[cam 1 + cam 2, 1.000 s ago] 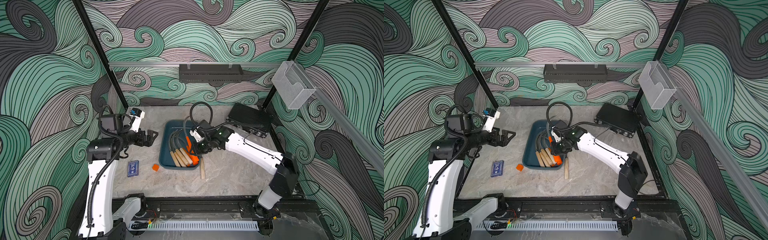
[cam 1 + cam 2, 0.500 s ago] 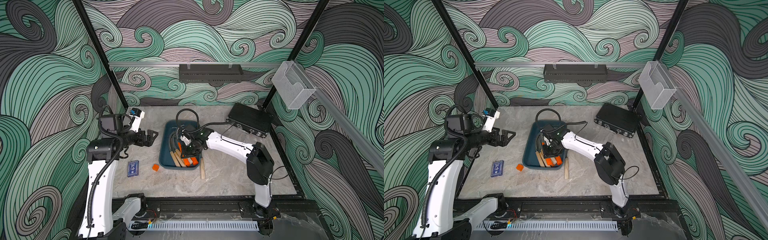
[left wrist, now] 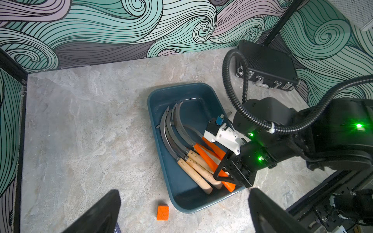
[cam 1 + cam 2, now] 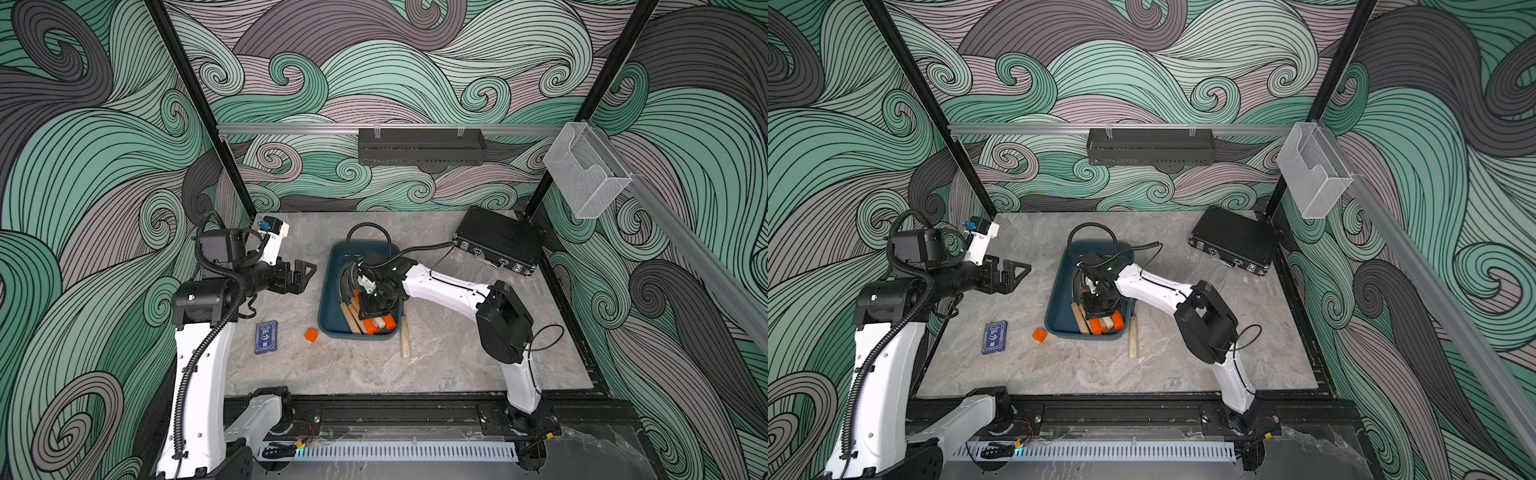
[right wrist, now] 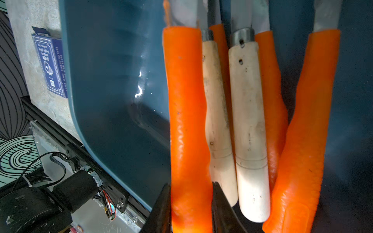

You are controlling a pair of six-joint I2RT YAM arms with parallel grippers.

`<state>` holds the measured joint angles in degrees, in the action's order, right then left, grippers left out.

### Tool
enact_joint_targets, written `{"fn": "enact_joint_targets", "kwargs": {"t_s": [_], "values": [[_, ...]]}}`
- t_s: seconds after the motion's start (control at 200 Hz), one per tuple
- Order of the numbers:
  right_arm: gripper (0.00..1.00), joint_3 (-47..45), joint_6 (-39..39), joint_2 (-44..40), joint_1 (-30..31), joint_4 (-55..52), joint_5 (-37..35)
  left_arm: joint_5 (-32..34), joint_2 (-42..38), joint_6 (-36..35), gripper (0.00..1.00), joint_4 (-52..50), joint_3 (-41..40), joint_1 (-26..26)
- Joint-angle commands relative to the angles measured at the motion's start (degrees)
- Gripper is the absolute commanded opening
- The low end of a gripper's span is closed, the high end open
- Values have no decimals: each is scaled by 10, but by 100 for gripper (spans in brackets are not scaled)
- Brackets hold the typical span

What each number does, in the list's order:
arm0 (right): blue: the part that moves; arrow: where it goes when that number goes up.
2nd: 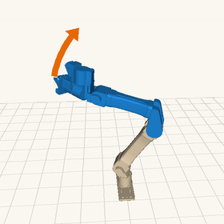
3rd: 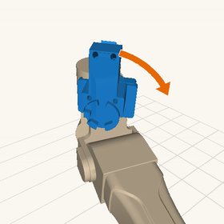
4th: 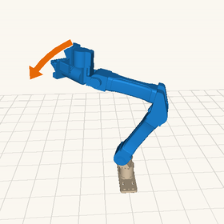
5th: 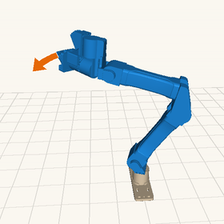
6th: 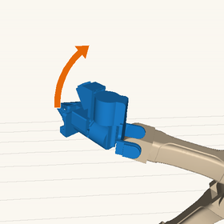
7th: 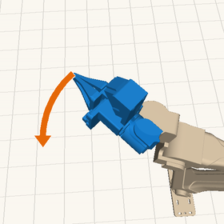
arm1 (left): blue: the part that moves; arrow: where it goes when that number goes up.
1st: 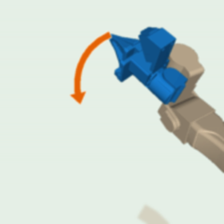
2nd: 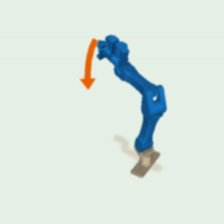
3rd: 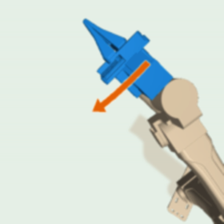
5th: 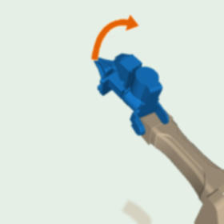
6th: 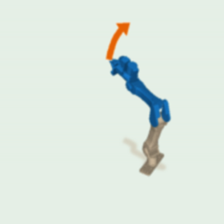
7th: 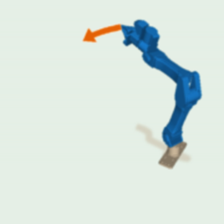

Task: Put small sickles into storage boxes
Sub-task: Place the sickle in the storage box.

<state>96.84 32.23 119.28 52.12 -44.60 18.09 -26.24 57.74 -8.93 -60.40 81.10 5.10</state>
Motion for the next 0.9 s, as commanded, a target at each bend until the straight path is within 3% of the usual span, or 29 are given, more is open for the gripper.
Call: {"fn": "enact_joint_targets", "kwargs": {"t_s": [0.0, 0.896], "values": [[4, 12, 6, 9, 3, -10, -4, -12, -9, -1, 99, -11, 18, -2], [43, 33, -6, 18, 9, -28, -28, -14, -3, -4, 98, -21, 34, -2]]}}
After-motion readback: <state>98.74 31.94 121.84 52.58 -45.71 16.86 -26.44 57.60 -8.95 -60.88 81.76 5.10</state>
